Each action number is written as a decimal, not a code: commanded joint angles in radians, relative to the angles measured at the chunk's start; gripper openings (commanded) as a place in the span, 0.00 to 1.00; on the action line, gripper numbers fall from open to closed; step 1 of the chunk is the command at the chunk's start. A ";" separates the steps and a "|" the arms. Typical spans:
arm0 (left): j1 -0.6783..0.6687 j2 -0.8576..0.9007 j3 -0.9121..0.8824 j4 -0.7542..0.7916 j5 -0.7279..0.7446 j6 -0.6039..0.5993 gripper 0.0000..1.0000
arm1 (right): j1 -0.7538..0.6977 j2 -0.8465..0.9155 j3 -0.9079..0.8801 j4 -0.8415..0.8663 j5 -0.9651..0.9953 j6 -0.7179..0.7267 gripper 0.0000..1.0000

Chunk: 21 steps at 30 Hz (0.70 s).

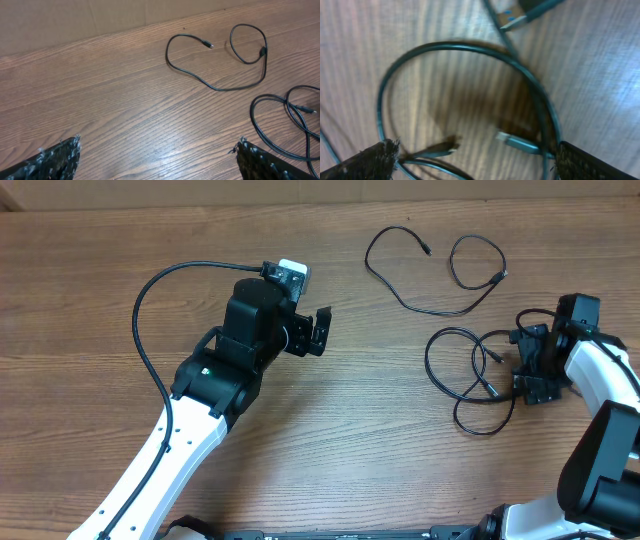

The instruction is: Untangle cables

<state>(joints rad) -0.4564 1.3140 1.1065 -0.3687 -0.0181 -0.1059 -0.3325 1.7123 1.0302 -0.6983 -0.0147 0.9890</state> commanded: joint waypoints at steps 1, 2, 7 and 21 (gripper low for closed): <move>-0.004 0.006 0.003 0.002 0.012 -0.014 1.00 | -0.006 0.005 0.006 0.005 0.021 -0.108 1.00; -0.004 0.006 0.003 0.002 0.012 -0.014 1.00 | -0.006 0.005 0.008 0.006 0.026 -0.143 1.00; -0.004 0.006 0.003 -0.001 0.012 -0.014 1.00 | -0.009 0.005 0.032 -0.039 0.094 -0.103 1.00; -0.004 0.006 0.001 -0.009 0.012 -0.014 1.00 | -0.015 0.005 0.055 0.151 0.086 -1.001 1.00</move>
<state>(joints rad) -0.4564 1.3140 1.1065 -0.3767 -0.0181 -0.1059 -0.3454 1.7123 1.0622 -0.5732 0.0765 0.3248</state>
